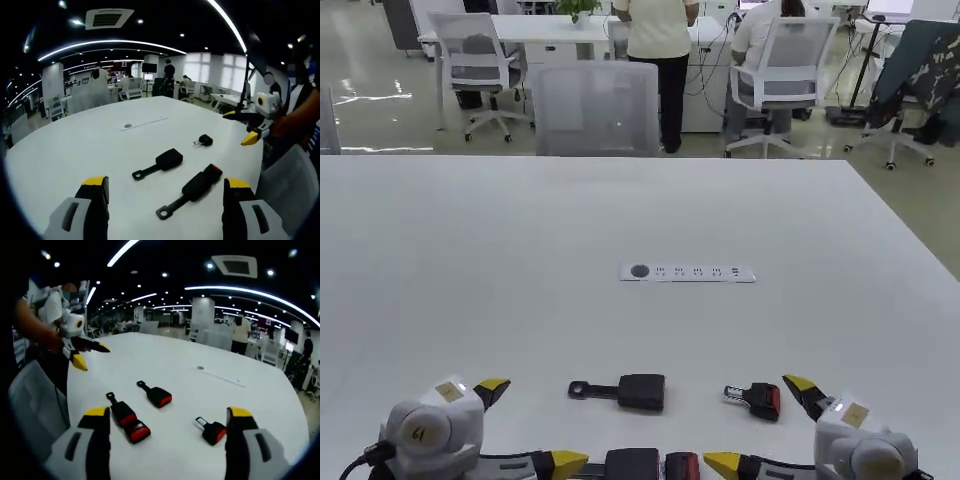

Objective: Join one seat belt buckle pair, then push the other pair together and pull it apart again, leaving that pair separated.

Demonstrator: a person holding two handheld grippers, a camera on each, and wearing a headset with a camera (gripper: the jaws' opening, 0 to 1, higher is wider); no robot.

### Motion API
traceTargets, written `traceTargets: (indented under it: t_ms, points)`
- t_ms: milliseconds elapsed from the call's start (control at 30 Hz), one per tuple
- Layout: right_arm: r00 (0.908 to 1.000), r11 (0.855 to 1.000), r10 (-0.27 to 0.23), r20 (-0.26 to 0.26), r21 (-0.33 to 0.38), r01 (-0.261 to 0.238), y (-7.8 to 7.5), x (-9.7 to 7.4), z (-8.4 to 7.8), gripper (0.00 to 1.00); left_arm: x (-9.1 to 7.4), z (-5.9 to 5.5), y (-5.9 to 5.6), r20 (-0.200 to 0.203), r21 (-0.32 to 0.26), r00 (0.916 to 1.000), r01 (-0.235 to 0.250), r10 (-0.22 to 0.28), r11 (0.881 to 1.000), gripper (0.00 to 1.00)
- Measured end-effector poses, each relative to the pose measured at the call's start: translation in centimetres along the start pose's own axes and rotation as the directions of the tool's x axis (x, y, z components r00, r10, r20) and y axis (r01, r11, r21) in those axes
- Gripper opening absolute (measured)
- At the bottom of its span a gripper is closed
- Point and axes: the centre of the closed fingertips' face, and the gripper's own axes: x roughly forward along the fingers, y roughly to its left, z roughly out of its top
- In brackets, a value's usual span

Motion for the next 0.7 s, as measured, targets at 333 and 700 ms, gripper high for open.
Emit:
traceTargets:
  t_ms: [333, 700]
  points:
    - [0.9999, 1.000, -0.013, 0.008, 0.022, 0.013, 0.9, -2.2, -0.7, 0.97, -2.5, -0.2, -0.3, 0.030, 0.000, 0.9995, -0.008, 0.008, 1.000, 0.97]
    - [0.9991, 0.998, -0.039, 0.014, 0.044, 0.039, 1.3, -4.3, -1.4, 0.97, -4.1, -1.0, -0.8, 0.048, -0.024, 0.9987, -0.019, 0.020, 1.000, 0.97]
